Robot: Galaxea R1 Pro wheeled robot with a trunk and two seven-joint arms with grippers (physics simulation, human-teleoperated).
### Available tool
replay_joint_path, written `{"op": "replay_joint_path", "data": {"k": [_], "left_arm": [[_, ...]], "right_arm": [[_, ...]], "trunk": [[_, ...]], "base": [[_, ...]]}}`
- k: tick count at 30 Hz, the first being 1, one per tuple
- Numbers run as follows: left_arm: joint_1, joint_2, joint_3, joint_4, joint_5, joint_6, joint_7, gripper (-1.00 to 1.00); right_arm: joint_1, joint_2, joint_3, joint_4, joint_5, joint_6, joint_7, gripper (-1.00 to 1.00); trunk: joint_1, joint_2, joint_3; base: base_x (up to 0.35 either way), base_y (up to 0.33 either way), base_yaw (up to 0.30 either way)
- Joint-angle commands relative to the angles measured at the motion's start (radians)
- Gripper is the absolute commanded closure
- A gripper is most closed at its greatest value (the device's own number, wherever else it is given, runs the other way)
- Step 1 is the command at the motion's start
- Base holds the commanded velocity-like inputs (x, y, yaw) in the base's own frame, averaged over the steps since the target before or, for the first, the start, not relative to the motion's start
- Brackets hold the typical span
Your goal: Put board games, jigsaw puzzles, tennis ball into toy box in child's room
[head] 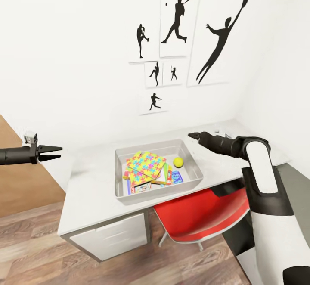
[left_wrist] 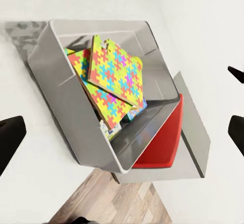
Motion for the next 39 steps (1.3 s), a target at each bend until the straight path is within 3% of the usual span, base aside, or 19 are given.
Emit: {"op": "replay_joint_path", "data": {"k": [1, 3, 4, 6, 9, 11, 15, 17, 19, 20, 21, 23, 24, 26, 28, 30, 33, 37, 39], "left_arm": [[-0.002, 0.012, -0.007, 0.002, 0.007, -0.004, -0.003, -1.0], [-0.002, 0.023, -0.008, 0.003, 0.007, -0.016, -0.003, -1.0], [-0.002, 0.033, -0.009, 0.003, 0.008, -0.026, -0.006, -1.0], [-0.002, 0.04, -0.01, 0.004, 0.007, -0.033, -0.016, -1.0], [-0.001, 0.052, -0.012, 0.017, 0.004, -0.049, -0.068, -1.0], [-0.001, 0.055, -0.013, 0.034, 0.003, -0.069, -0.105, -1.0], [-0.001, 0.057, -0.026, 0.07, 0.002, -0.107, -0.159, -1.0], [-0.001, 0.057, -0.039, 0.08, 0.001, -0.115, -0.168, -1.0], [0.001, 0.057, -0.073, 0.105, 0.002, -0.134, -0.179, -1.0], [0.003, 0.057, -0.081, 0.112, 0.002, -0.141, -0.182, -1.0], [0.01, 0.057, -0.096, 0.128, 0.002, -0.159, -0.191, -1.0], [0.021, 0.057, -0.105, 0.142, 0.002, -0.179, -0.209, -1.0], [0.035, 0.057, -0.111, 0.153, 0.003, -0.2, -0.236, -1.0], [0.049, 0.056, -0.115, 0.161, 0.003, -0.22, -0.269, -1.0], [0.08, 0.055, -0.12, 0.175, 0.004, -0.26, -0.314, -1.0], [0.097, 0.052, -0.12, 0.186, 0.004, -0.281, -0.314, -1.0], [0.133, 0.045, -0.122, 0.207, 0.005, -0.317, -0.314, -1.0], [0.169, 0.041, -0.123, 0.225, 0.006, -0.332, -0.314, -1.0], [0.183, 0.039, -0.123, 0.231, 0.01, -0.335, -0.314, -1.0]], "right_arm": [[0.023, -0.021, -0.059, -0.002, -0.03, 0.002, 0.038, -1.0], [0.048, -0.044, -0.123, -0.002, -0.049, 0.002, 0.105, -1.0], [0.076, -0.071, -0.185, -0.002, -0.068, 0.002, 0.186, -1.0], [0.111, -0.102, -0.238, -0.002, -0.083, 0.002, 0.276, -1.0], [0.209, -0.178, -0.332, -0.003, -0.099, 0.002, 0.5, -1.0], [0.266, -0.211, -0.378, -0.003, -0.102, 0.002, 0.622, -1.0], [0.389, -0.237, -0.489, -0.002, -0.105, 0.002, 0.809, -1.0], [0.435, -0.239, -0.529, -0.003, -0.106, 0.002, 0.861, -1.0], [0.525, -0.237, -0.596, -0.003, -0.108, 0.002, 0.975, -1.0], [0.546, -0.236, -0.608, -0.003, -0.108, 0.002, 1.008, -1.0], [0.583, -0.232, -0.625, -0.003, -0.108, 0.002, 1.079, -1.0], [0.616, -0.224, -0.636, -0.003, -0.105, 0.002, 1.153, -1.0], [0.645, -0.209, -0.643, -0.004, -0.101, 0.002, 1.222, -1.0], [0.668, -0.187, -0.647, -0.004, -0.096, 0.002, 1.28, -1.0], [0.697, -0.125, -0.652, -0.004, -0.083, 0.001, 1.351, -1.0], [0.705, -0.089, -0.652, -0.004, -0.073, -0.007, 1.37, -1.0], [0.731, -0.011, -0.647, -0.004, -0.026, -0.028, 1.396, -1.0], [0.758, 0.037, -0.609, -0.004, 0.032, -0.067, 1.435, -1.0], [0.766, 0.042, -0.58, -0.004, 0.045, -0.104, 1.473, -1.0]], "trunk": [[0.001, -0.002, 0.0], [0.001, -0.002, 0.003], [0.001, -0.002, 0.004], [0.001, -0.002, 0.007], [0.001, -0.002, 0.012], [0.001, -0.002, 0.015], [0.001, -0.002, 0.021], [0.001, -0.002, 0.024], [0.001, -0.002, 0.027], [0.001, -0.002, 0.028], [0.001, -0.002, 0.03], [0.001, -0.002, 0.033], [0.001, -0.002, 0.034], [0.001, -0.002, 0.037], [0.001, -0.002, 0.041], [0.001, -0.002, 0.044], [0.001, -0.002, 0.048], [0.001, -0.002, 0.054], [0.001, -0.002, 0.057]], "base": [[0.0, 0.049, -0.154], [0.0, 0.035, -0.157], [0.0, 0.02, -0.163], [0.0, 0.015, -0.166], [0.0, 0.006, -0.169], [0.0, 0.003, -0.171], [0.0, 0.001, -0.172], [0.0, 0.0, -0.172], [0.0, 0.0, -0.172], [0.0, 0.0, -0.172], [0.0, 0.0, -0.172], [0.0, 0.0, -0.172], [0.0, 0.0, -0.172], [0.0, 0.0, -0.171], [0.0, 0.0, -0.166], [0.0, 0.0, -0.163], [0.0, 0.0, -0.16], [0.0, 0.0, -0.159], [0.0, 0.0, -0.158]]}}
